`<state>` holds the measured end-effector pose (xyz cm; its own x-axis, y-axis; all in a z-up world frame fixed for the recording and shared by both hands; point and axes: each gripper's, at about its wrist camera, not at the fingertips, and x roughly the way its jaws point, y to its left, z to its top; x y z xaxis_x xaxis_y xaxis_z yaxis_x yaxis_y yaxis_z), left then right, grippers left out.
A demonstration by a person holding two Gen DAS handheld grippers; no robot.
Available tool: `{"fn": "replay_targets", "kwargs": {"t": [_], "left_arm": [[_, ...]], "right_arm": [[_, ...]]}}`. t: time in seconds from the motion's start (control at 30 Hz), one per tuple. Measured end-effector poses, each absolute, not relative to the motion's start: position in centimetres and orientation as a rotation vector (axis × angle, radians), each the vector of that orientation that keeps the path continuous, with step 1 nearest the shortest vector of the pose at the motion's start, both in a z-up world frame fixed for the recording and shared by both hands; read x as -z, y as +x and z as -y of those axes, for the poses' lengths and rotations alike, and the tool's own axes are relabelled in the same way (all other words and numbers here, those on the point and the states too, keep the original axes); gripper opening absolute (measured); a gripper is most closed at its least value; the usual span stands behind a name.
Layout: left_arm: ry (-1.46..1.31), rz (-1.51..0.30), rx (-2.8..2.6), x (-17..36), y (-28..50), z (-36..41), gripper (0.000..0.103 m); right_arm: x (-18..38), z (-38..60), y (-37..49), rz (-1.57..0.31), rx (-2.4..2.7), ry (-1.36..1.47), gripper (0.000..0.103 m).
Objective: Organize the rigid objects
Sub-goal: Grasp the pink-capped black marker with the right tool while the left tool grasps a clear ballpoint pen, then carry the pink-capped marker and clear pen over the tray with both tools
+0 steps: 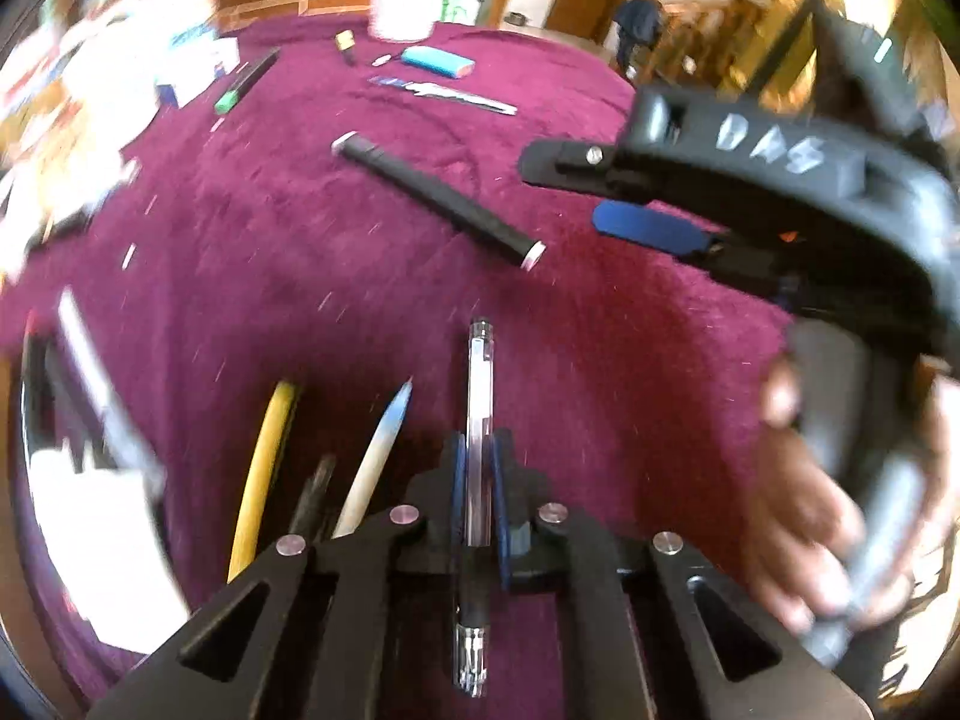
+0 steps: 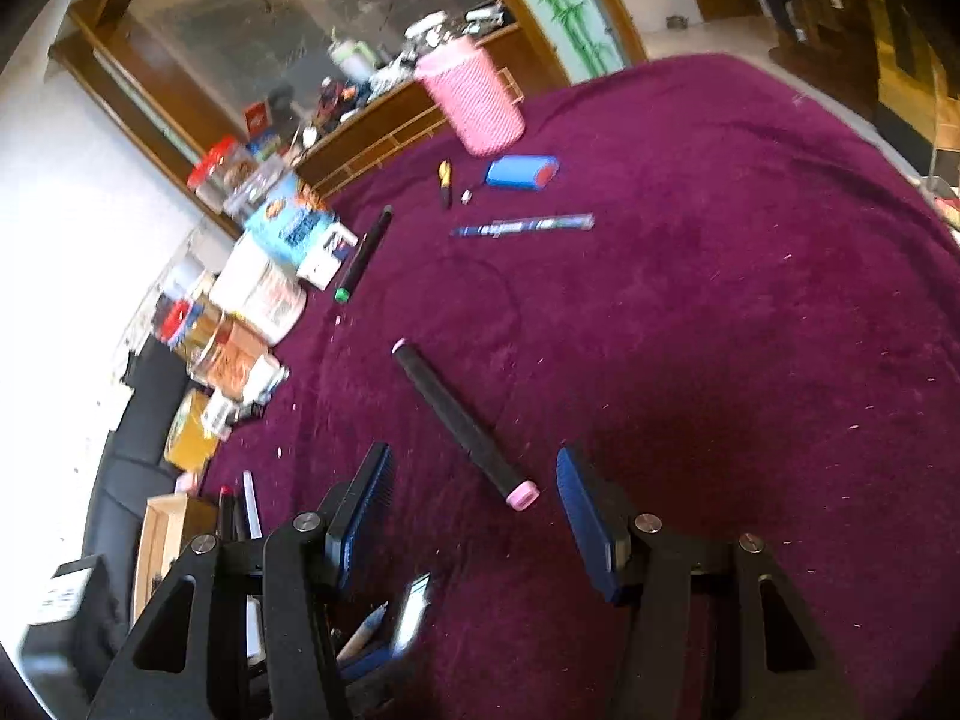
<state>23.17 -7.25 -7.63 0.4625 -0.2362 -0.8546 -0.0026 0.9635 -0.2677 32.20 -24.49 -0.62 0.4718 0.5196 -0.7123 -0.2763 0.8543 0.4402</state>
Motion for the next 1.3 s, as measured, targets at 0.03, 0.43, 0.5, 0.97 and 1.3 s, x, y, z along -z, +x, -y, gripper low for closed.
{"fn": "replay_targets", "kwargs": {"t": [0.03, 0.43, 0.5, 0.97, 1.3], "left_arm": [[-0.298, -1.085, 0.137, 7.5, 21.9, 6.1, 0.008], [-0.447, -1.088, 0.108, 8.5, 15.0, 2.3, 0.008], [-0.440, -1.087, 0.144, 8.5, 14.9, 3.0, 0.008], [-0.409, -1.068, 0.141, 9.0, 14.2, 3.7, 0.008], [-0.312, -1.058, 0.104, 8.1, 12.3, 5.3, 0.039]], "right_arm": [[0.9, 24.2, 32.1, -0.968, -0.495, 0.263, 0.060], [1.3, 18.4, 32.9, -0.976, -0.488, 0.030, 0.060], [1.5, 17.4, 33.9, -0.964, -0.445, -0.034, 0.060], [3.6, 18.1, 29.8, -1.008, -0.342, -0.119, 0.015], [3.8, 20.3, 27.7, -0.983, -0.378, -0.009, 0.016]]}}
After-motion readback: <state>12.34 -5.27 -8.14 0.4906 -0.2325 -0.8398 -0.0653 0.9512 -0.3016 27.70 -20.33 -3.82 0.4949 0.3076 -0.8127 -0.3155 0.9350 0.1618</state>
